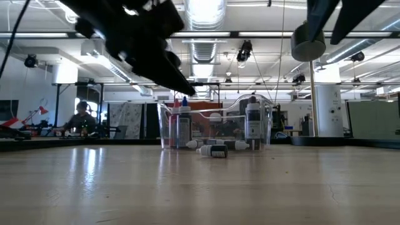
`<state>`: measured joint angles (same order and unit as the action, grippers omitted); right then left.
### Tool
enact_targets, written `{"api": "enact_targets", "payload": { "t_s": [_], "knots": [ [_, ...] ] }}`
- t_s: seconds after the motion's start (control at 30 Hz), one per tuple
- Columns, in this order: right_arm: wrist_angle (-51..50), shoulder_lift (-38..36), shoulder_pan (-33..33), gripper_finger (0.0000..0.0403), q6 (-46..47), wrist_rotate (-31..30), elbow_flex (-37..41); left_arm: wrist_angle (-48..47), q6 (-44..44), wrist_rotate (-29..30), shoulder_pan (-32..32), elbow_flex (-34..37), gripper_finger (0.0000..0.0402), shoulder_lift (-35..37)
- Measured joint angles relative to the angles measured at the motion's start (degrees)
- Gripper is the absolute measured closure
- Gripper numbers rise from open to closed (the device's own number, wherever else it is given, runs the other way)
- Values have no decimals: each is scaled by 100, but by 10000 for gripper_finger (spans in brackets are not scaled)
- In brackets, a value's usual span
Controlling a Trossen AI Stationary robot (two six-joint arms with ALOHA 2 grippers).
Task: Pick & Place food coloring
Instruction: Put the small black food coloring bottle into the transparent bin
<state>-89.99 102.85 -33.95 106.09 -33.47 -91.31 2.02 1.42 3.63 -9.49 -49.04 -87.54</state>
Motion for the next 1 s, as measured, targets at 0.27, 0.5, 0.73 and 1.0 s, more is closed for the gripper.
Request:
{"api": "enact_targets", "payload": {
  "t_s": [0.27, 0.5, 0.73, 1.0],
  "knots": [
    [7, -542, -2, 177, 455, 0, 889, -31, 107, -635, 455, -966, 229, -1499],
    [41, -950, 19, 177, 456, -119, 1425, -479, 286, -514, 557, -1767, 229, -2406],
    [69, -1254, 21, 177, 515, -123, 1794, -1009, 300, -524, 713, -1978, 229, -2636],
    [98, -1351, 79, 177, 499, -132, 1911, -1158, 97, -568, 725, -1826, 229, -2541]
  ]
}}
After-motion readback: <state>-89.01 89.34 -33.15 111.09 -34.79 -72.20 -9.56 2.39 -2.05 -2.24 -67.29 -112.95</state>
